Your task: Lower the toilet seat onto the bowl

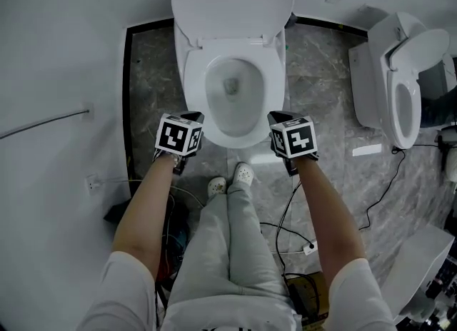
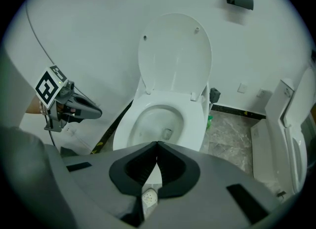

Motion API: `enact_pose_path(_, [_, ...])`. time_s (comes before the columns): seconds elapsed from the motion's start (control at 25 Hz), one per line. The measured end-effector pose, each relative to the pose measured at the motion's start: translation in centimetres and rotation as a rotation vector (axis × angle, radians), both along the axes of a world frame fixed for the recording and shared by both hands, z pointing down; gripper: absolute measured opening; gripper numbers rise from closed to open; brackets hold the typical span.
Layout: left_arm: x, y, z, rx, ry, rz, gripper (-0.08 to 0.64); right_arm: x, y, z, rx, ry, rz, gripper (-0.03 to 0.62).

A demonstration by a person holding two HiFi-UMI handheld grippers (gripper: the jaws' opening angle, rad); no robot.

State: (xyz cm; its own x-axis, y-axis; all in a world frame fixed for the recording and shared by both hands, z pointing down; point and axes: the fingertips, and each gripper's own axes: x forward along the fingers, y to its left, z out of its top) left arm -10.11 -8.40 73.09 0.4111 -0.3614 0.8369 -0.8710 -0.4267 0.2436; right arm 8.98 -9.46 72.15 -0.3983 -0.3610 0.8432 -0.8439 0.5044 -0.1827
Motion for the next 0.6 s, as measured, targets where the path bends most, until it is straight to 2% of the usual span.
enact_pose_path(0.4, [-0.5, -0.6, -5.8, 0.055, -0.001, -0.025, 0.009, -0.3, -0.7, -6.1, 0.038, -0.018, 0.008, 0.026])
enact_pose_path(0.6, [-0.3, -1.2, -9.6, 0.087, 0.047, -0.083, 0.009, -0.2, -0.9, -9.5, 0.053, -0.027, 0.01, 0.026])
